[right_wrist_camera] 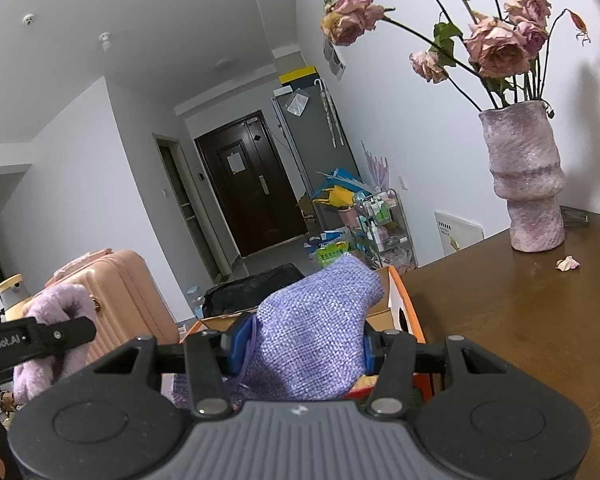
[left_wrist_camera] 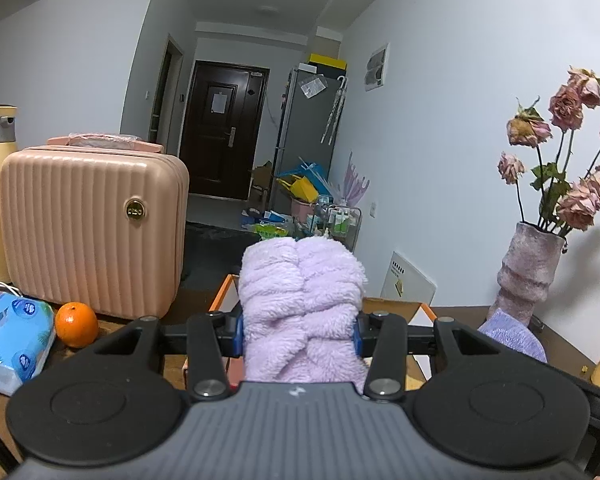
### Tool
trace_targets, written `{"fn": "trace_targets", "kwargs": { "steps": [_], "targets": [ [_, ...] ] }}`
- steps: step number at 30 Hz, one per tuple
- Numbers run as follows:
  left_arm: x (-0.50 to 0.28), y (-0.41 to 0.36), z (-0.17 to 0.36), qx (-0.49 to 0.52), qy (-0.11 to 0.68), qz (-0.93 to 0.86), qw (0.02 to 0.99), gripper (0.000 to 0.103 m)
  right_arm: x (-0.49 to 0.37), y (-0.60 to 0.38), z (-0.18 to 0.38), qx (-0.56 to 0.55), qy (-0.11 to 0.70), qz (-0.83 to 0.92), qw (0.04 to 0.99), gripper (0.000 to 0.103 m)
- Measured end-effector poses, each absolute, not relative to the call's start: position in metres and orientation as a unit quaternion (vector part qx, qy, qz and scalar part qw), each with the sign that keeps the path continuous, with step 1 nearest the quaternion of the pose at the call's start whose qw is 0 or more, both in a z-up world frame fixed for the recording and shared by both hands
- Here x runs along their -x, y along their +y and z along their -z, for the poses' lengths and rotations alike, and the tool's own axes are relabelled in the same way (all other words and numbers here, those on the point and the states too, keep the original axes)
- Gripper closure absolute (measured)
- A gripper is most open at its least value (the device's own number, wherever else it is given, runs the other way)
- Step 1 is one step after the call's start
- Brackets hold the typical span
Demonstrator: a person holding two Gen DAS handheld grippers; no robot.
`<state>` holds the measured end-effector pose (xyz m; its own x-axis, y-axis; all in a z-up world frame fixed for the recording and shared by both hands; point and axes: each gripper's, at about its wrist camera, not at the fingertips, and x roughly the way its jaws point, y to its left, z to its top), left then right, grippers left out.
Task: Organize soft objects
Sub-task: 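Carry the towel and the burlap bag toward the cardboard box with both tools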
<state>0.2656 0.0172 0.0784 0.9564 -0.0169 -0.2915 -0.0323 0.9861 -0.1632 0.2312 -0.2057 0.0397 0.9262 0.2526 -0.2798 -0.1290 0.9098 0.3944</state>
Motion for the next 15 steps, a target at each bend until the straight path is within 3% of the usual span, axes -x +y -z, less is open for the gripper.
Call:
{"fn": "trace_targets", "kwargs": {
  "steps": [15],
  "targets": [
    [-0.323,0.021,-0.071,0.075,0.158,-0.009,0.985,0.058,-0.279,-0.193,-0.038,-0.178,0.177,-0.095,0.963,0.053]
  ]
}}
